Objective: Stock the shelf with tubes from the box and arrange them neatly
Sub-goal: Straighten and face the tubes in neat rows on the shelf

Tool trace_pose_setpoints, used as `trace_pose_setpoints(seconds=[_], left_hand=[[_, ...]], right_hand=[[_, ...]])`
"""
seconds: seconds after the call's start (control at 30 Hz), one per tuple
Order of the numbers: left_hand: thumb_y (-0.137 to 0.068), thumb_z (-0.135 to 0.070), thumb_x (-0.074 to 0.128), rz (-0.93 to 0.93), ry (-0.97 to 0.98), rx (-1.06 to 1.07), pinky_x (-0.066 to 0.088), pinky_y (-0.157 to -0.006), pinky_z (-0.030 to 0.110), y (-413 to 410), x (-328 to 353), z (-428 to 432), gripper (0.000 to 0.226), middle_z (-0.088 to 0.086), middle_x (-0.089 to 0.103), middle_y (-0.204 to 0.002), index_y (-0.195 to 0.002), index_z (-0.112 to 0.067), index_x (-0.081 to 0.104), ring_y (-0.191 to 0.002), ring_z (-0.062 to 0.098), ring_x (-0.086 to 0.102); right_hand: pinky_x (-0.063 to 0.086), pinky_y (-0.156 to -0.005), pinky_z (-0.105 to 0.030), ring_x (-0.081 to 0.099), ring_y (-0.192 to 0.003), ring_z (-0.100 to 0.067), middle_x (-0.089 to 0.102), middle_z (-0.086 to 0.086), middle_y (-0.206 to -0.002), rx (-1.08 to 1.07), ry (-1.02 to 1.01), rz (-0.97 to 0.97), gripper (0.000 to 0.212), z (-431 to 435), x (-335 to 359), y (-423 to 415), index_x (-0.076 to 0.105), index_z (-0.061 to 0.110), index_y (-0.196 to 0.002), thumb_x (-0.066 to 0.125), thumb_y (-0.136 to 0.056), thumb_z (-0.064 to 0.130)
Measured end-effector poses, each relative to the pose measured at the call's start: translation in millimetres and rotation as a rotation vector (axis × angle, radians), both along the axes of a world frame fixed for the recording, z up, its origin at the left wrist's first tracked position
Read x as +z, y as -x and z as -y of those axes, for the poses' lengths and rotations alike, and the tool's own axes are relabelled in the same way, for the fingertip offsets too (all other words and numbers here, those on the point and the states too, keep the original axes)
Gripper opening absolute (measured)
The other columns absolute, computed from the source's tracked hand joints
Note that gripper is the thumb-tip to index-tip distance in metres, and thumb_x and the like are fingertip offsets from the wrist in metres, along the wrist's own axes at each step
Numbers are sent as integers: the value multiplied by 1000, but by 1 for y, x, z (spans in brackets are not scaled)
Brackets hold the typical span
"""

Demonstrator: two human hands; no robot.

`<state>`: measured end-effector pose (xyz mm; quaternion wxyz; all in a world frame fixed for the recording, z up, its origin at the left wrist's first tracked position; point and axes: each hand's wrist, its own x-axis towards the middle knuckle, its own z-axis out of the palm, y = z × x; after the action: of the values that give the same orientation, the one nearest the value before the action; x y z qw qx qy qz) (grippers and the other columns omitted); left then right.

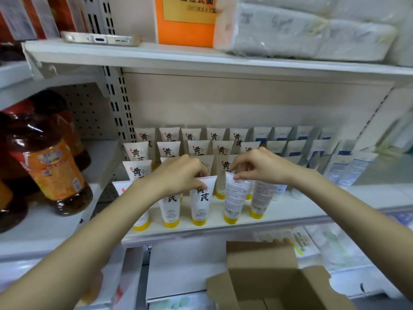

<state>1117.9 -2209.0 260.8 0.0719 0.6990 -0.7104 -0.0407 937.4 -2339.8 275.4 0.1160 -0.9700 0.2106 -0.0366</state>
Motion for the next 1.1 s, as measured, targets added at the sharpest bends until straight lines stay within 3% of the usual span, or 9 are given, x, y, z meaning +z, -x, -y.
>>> trace_pose_setpoints(seconds=[0.17, 0.3, 0.47, 0.63, 0.73, 0.87, 0.93, 1.1], left_hand=[[-86, -40, 62, 11, -7, -4, 38, -63, 26, 0, 0, 1, 21, -9, 68, -99, -103, -28, 66, -87, 11, 59], [-86, -41, 62, 20, -11, -11, 39, -64, 27, -1, 0, 0, 20, -9, 68, -98, -100, -28, 66, -88, 12, 60], [-86, -41, 62, 18, 3, -16, 38, -65, 28, -2, -2, -1, 17, -9, 67, -96, -97, -29, 65, -87, 13, 58], [-86, -40, 62, -9, 2, -7, 43, -70, 29, -2, -3, -1, 21, -8, 68, -102, -103, -29, 65, -93, 13, 60], [-86, -40, 62, -13, 5, -6, 42, -69, 28, -2, -4, -2, 21, -7, 68, -102, -103, -28, 65, -93, 14, 60], [-86, -40, 62, -20, 9, 9, 38, -67, 27, -2, -5, -2, 19, -8, 68, -100, -101, -29, 65, -92, 13, 60], [-86, -39, 62, -29, 0, 10, 39, -66, 27, -1, -3, -1, 17, -9, 68, -98, -99, -28, 65, -89, 12, 60], [-87, -35, 62, -31, -8, -10, 39, -67, 27, 3, -1, 2, 16, -9, 68, -102, -101, -28, 66, -91, 12, 59]], right_hand=[[40, -61, -7, 56, -68, -1, 62, 12, -79, 8, -86, 28, 33, -4, -5, 0, 61, 27, -120, 64, -88, 26], [49, -69, -19, 61, -79, -5, 66, 14, -93, 40, -132, 13, 24, -2, -3, 1, 68, 22, -111, 62, -89, 26], [45, -66, -11, 60, -72, 6, 65, 26, -77, 63, -341, -53, 34, 4, 7, 3, 67, 18, -115, 70, -82, 26], [45, -77, -9, 65, -82, -2, 72, 6, -85, 50, -398, -111, 43, 7, 12, 3, 66, 20, -115, 76, -74, 27], [49, -88, -21, 66, -84, -4, 72, 12, -78, 54, -370, -109, 41, 8, 11, 2, 69, 22, -109, 79, -71, 33], [50, -75, -38, 62, -73, -14, 69, -5, -80, 47, -330, -5, 33, 5, 5, 2, 74, 23, -93, 79, -65, 41], [49, -76, -41, 63, -80, -16, 70, -3, -85, 49, -283, 27, 38, 2, 1, 1, 73, 25, -88, 74, -62, 52], [46, -75, -19, 60, -83, 2, 67, 15, -84, 52, -201, 57, 18, 0, -1, -3, 72, 25, -81, 74, -72, 41]])
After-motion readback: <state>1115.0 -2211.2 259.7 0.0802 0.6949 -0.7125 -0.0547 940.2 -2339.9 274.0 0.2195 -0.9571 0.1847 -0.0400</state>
